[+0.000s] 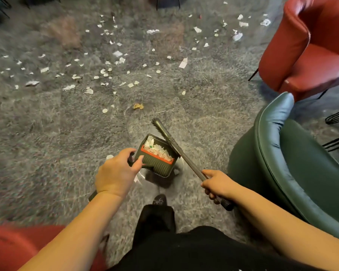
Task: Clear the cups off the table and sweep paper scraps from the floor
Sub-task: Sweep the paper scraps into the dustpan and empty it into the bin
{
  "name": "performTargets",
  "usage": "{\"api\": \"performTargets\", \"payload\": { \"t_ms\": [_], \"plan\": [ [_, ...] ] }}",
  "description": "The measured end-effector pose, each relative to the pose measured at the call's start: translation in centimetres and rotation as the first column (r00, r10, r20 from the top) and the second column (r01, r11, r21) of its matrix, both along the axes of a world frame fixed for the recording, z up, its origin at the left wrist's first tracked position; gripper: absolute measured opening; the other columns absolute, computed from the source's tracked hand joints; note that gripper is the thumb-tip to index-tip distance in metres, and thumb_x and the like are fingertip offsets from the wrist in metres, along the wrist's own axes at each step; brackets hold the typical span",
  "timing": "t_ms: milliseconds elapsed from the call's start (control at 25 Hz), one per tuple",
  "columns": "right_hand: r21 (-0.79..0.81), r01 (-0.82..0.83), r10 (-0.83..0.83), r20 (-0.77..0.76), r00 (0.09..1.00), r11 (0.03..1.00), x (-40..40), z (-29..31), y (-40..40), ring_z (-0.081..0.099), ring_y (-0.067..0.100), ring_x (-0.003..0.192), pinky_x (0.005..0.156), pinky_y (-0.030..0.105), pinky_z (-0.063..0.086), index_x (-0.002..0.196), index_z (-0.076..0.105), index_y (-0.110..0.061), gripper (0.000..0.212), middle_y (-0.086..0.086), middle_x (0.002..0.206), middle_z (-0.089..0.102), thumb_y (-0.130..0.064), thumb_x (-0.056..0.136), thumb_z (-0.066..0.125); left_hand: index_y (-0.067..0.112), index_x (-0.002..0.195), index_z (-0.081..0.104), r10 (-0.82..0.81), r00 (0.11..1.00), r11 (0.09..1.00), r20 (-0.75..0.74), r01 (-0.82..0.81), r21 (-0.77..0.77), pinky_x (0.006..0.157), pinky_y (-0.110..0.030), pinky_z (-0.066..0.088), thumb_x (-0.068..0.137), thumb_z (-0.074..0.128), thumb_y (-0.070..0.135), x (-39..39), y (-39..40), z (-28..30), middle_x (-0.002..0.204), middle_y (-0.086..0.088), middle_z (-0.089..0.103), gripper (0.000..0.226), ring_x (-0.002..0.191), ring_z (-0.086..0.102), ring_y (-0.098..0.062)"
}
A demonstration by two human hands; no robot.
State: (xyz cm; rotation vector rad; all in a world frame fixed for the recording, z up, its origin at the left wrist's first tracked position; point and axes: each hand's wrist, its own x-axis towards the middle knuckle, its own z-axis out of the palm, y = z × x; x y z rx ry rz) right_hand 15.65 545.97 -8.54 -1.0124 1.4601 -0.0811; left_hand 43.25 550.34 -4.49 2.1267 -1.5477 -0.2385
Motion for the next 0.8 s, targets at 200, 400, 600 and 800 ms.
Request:
{"api": "performTargets", "payload": {
  "t_ms": [200,400,600,800],
  "plan": [
    [-0.005,0.102,-0.102,0.025,0.995,0.995,2.4,0.5,-11.3,0.039,0.013,0.036,0.039,0.021,0.033,0.110,0.042,-0.036,0.042,0.006,0.056,0.045,0.000,0.089,0.040,0.021,0.106,0.070,-0.089,0.996,0.996,0.008,0.089,0.006,0.056,-0.035,0.047,0.084,0.068,0.042,3.2,-14.1,0.4,0.073,-0.005,0.069,0.030,0.067,0.062,-0.034],
    [-0.007,0.159,-0.159,0.040,0.987,0.987,2.9,1.2,-20.9,0.040,0.013,0.036,0.037,0.021,0.035,0.117,0.050,-0.020,0.039,0.007,0.058,0.045,0.001,0.087,0.039,0.022,0.106,0.070,-0.187,0.982,0.982,0.031,0.187,-0.006,0.055,-0.036,0.049,0.084,0.068,0.041,3.8,-26.4,1.0,0.071,-0.004,0.069,0.029,0.064,0.063,-0.034],
    [-0.029,0.193,-0.193,0.026,0.981,0.981,0.3,0.9,-31.9,0.040,0.011,0.033,0.034,0.020,0.034,0.124,0.051,-0.014,0.041,0.007,0.056,0.045,0.004,0.088,0.039,0.025,0.104,0.069,-0.216,0.975,0.976,0.060,0.215,0.023,0.052,-0.032,0.046,0.084,0.067,0.045,1.6,-38.5,0.1,0.069,-0.002,0.068,0.029,0.062,0.061,-0.032],
    [0.012,0.212,-0.212,0.013,0.977,0.977,-4.6,1.0,-43.5,0.040,0.011,0.035,0.036,0.020,0.034,0.124,0.049,-0.008,0.038,0.006,0.057,0.044,0.002,0.089,0.038,0.023,0.104,0.070,-0.212,0.976,0.977,0.047,0.211,0.025,0.055,-0.034,0.047,0.082,0.070,0.042,-3.2,-50.7,0.0,0.072,-0.004,0.069,0.029,0.065,0.062,-0.033]
  ]
}}
